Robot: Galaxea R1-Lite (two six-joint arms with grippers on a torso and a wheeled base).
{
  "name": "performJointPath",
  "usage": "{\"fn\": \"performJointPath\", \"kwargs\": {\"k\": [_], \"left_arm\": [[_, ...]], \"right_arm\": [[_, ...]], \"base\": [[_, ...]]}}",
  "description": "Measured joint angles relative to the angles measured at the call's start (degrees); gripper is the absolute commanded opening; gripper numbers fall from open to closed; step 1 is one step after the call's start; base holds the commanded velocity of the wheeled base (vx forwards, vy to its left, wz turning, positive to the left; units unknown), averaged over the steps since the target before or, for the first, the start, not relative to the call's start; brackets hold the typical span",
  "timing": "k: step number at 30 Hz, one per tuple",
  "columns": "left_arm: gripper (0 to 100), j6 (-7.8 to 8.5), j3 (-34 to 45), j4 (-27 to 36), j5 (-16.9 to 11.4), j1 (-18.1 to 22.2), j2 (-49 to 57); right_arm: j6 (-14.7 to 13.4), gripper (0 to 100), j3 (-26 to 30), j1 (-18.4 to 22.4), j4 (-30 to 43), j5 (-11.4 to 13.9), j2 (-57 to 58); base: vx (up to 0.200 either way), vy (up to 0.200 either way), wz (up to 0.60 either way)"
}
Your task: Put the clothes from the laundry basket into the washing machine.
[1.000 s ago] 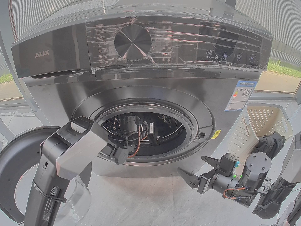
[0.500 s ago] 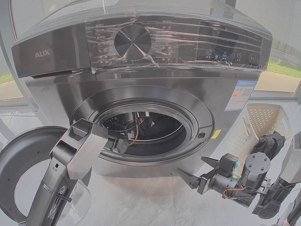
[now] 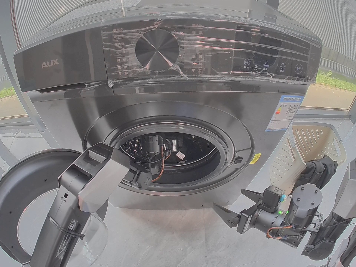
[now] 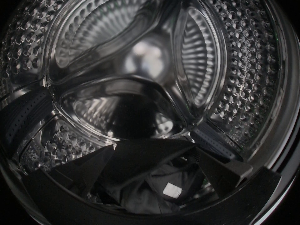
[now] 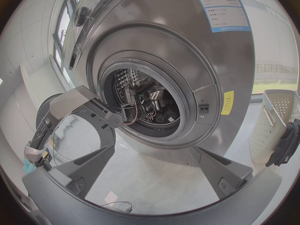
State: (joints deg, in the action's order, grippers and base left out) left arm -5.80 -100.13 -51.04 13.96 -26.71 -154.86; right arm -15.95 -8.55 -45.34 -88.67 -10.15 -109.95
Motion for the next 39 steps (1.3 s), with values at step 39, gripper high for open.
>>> {"fn": "performJointPath", "kwargs": {"k": [39], "left_arm": [[100, -2.27, 43.8, -16.6, -0.9, -13.5, 18.1]], "right_arm": [[-2.3, 100, 2.2, -4.7, 0.0, -4.4, 9.9]], "base": [[0.0, 0.0, 0.0]]}}
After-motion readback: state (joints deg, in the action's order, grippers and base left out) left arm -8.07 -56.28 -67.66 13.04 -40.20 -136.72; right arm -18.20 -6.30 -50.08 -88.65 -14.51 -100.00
